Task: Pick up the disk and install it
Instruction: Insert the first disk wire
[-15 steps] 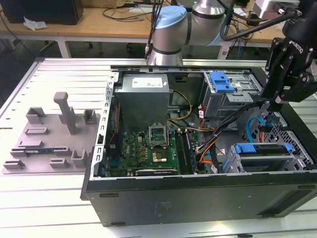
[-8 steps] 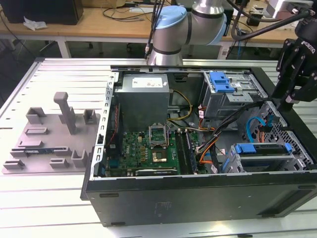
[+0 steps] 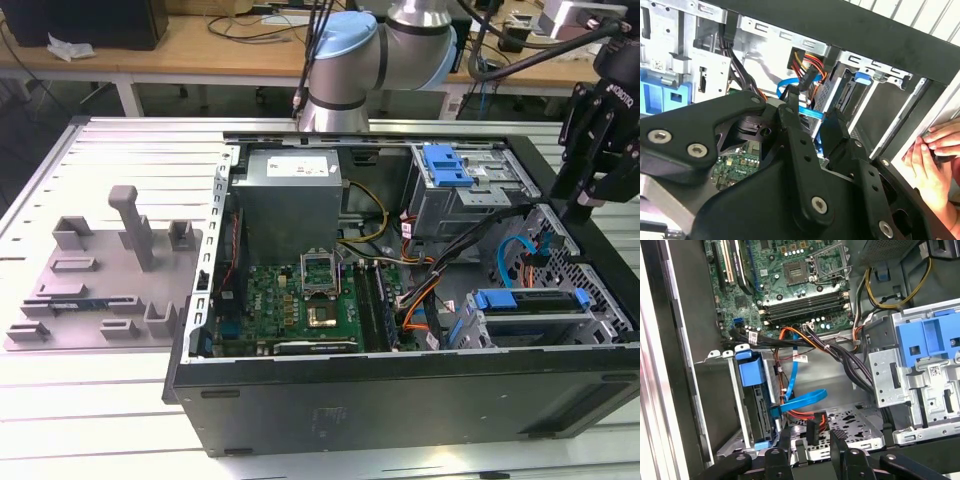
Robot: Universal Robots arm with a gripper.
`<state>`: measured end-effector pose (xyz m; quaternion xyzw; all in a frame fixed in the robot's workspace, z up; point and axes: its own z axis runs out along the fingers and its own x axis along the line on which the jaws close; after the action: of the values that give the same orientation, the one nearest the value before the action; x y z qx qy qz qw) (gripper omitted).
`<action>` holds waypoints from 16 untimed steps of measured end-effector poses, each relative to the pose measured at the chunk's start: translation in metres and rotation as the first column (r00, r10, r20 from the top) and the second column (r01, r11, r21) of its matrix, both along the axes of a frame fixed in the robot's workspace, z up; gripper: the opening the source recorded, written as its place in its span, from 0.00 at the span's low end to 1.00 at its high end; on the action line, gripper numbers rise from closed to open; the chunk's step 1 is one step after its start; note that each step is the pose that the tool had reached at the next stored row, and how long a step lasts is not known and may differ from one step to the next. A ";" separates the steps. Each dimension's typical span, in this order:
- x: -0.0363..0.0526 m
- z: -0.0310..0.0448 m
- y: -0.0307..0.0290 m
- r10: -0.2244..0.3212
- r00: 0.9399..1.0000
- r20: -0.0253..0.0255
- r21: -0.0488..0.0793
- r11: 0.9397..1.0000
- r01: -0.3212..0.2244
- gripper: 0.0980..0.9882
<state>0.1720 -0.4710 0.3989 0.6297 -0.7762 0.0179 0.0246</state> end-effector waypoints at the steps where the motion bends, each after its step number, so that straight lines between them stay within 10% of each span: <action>1: 0.0001 -0.0003 0.0022 0.000 1.000 0.000 -0.003 1.000 0.000 0.39; 10: 0.0003 -0.0012 0.0061 -0.001 1.000 0.000 -0.018 1.000 0.001 0.39; 16: 0.0012 -0.0034 0.0259 -0.001 1.000 -0.005 -0.095 0.995 0.001 0.39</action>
<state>0.1732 -0.4452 0.3955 0.6274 -0.7748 0.0532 0.0567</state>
